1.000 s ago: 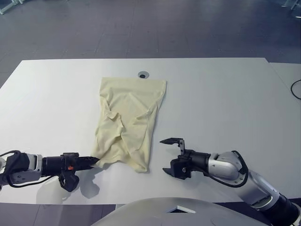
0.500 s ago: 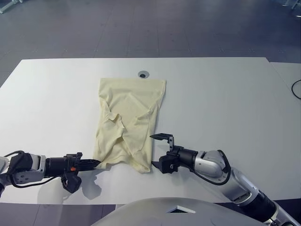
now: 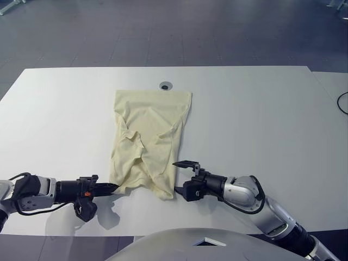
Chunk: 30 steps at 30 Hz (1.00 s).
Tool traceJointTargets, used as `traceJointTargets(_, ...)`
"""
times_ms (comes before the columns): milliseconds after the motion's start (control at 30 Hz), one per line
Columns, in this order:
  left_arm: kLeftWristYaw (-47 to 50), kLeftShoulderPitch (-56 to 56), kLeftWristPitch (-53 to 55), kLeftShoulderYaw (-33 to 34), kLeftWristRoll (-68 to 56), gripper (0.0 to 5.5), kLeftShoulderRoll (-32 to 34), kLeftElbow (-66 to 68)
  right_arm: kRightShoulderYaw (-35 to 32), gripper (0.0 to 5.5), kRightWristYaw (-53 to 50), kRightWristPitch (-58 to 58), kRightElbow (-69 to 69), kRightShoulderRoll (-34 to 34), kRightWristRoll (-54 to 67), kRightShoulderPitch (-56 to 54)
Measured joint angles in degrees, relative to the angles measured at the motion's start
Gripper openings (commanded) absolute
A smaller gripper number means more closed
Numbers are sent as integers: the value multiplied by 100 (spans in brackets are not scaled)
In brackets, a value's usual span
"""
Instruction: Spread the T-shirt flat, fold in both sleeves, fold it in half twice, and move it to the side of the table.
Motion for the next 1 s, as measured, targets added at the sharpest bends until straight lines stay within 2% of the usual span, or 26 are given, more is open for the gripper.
traceJointTargets(733,-199,-505,-126,-271,-114,0,-14,276,17,1,179,-114,83,167,394,65)
traceJointTargets(900,-371,-558,-65,-449,-482,0,-19,246,-50,1,185,-103,80,132,531,161)
traceJointTargets(1000,-686,-552,259,-779,-1388,0,21,-173,-568,1,200,-103,7,-307,796,536)
